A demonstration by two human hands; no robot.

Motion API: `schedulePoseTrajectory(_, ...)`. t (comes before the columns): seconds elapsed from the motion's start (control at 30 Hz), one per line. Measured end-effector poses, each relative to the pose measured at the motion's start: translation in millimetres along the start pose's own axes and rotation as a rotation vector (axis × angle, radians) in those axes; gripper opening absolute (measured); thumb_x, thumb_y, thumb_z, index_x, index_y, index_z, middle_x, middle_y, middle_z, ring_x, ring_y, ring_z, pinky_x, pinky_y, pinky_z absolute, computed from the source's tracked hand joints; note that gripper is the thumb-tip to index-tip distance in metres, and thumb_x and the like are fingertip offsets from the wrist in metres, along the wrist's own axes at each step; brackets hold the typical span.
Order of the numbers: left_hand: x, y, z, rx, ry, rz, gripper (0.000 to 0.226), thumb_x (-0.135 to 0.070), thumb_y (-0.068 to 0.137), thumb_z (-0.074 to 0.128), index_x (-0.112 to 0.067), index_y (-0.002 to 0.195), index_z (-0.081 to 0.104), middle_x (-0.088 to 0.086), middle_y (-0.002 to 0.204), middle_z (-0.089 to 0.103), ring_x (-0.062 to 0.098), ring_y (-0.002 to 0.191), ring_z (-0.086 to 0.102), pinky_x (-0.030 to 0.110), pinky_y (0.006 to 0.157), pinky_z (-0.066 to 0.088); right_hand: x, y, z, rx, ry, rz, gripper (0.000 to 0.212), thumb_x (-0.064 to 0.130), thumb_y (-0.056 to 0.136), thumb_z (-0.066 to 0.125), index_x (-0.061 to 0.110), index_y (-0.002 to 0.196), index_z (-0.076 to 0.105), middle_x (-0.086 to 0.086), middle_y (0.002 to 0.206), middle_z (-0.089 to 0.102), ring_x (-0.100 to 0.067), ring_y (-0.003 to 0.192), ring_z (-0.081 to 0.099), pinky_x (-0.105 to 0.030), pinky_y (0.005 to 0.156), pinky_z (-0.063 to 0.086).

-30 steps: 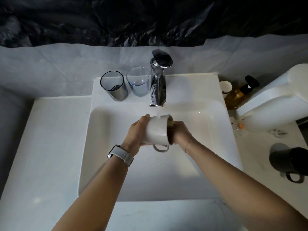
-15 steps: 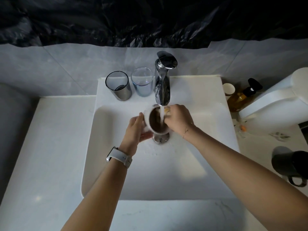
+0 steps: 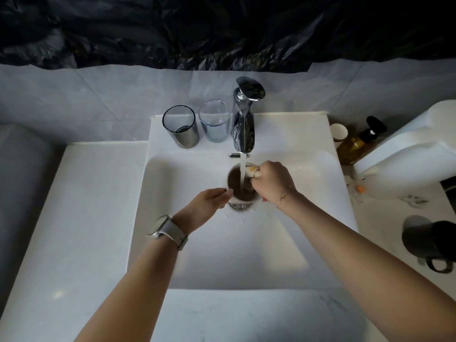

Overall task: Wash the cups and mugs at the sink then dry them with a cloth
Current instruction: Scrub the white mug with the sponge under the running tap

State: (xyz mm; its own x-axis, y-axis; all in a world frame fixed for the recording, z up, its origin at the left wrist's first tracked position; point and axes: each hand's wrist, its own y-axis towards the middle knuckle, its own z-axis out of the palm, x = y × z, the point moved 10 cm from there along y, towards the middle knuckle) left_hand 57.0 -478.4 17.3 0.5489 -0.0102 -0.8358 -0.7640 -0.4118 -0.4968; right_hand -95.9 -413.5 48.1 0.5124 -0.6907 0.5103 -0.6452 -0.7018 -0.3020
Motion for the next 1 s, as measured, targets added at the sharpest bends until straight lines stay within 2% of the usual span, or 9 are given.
schedulePoseTrajectory(0.17,-1,-5,-14,-0.292,-0.013,-0.027,0.054,-0.052,0.083,0.065,-0.007,0.062,0.044,0.002,0.064,0.038,0.017,0.064,0.038,0.031,0.063,0.032,23,1,-11,-0.08,-0.185,-0.179,0.013,0.024,0.08,0.056,0.012,0.084,0.056,-0.013,0.086,0.068,-0.037,0.082,0.062,-0.029,0.061,0.04)
schedulePoseTrajectory(0.23,9,-7,-20,-0.418,-0.085,-0.108,0.056,-0.057,0.067,0.058,-0.001,0.066,0.052,0.003,0.066,0.043,0.018,0.066,0.04,0.033,0.064,0.036,32,-8,-19,-0.161,-0.216,-0.305,0.03,0.027,0.081,0.06,0.013,0.105,0.051,-0.008,0.099,0.068,-0.036,0.082,0.063,-0.032,0.061,0.045)
schedulePoseTrajectory(0.37,19,-10,-24,-0.504,-0.165,-0.166,0.061,-0.055,0.056,0.053,0.003,0.07,0.059,0.004,0.069,0.044,0.017,0.069,0.04,0.034,0.066,0.038,48,-36,-40,-0.3,-0.121,-0.524,0.033,0.015,0.077,0.067,0.011,0.106,0.054,-0.006,0.105,0.062,-0.034,0.084,0.063,-0.033,0.057,0.047)
schedulePoseTrajectory(0.47,16,-6,-17,-0.463,-0.148,-0.132,0.05,-0.053,0.06,0.056,-0.003,0.063,0.05,0.002,0.065,0.041,0.016,0.067,0.04,0.033,0.066,0.038,66,-43,-18,-0.132,-0.242,-0.611,0.021,0.008,0.081,0.059,0.01,0.102,0.061,-0.008,0.099,0.059,-0.03,0.095,0.056,-0.034,0.066,0.045)
schedulePoseTrajectory(0.57,9,-8,-10,-0.447,-0.066,-0.081,0.05,-0.046,0.074,0.062,-0.002,0.063,0.041,0.002,0.061,0.037,0.015,0.065,0.043,0.032,0.061,0.031,60,-31,15,0.19,-0.275,-0.52,0.018,0.008,0.087,0.047,0.015,0.088,0.064,0.001,0.088,0.051,-0.025,0.084,0.052,-0.027,0.066,0.033)
schedulePoseTrajectory(0.7,-8,-12,-1,-0.457,0.016,0.028,0.047,-0.03,0.084,0.064,-0.011,0.056,0.032,-0.007,0.052,0.031,0.012,0.056,0.028,0.029,0.054,0.023,46,-8,40,0.408,-0.002,-0.318,0.036,-0.002,0.079,0.048,0.024,0.056,0.041,0.004,0.07,0.048,-0.018,0.075,0.047,-0.022,0.062,0.033)
schedulePoseTrajectory(0.8,-9,-10,-2,-0.471,0.052,0.048,0.05,-0.027,0.085,0.065,-0.018,0.053,0.028,-0.009,0.046,0.027,0.011,0.052,0.024,0.029,0.052,0.022,49,-5,42,0.402,0.17,-0.261,0.036,-0.01,0.076,0.043,0.018,0.054,0.045,0.004,0.061,0.046,-0.015,0.066,0.042,-0.021,0.057,0.032)
schedulePoseTrajectory(0.87,-13,-12,-10,-0.495,0.125,0.067,0.052,-0.032,0.084,0.067,-0.017,0.053,0.027,-0.007,0.045,0.027,0.012,0.052,0.024,0.028,0.05,0.021,45,-10,47,0.489,0.211,-0.233,0.029,-0.013,0.077,0.041,0.01,0.067,0.056,-0.001,0.07,0.051,-0.013,0.068,0.045,-0.023,0.059,0.035)
schedulePoseTrajectory(1.0,-7,-11,-22,-0.5,0.169,0.07,0.047,-0.041,0.075,0.059,-0.018,0.053,0.024,-0.007,0.044,0.022,0.012,0.051,0.021,0.029,0.05,0.018,40,-27,50,0.716,0.214,-0.267,0.038,-0.011,0.075,0.053,0.026,0.067,0.058,0.007,0.067,0.051,-0.008,0.064,0.047,-0.021,0.059,0.038)
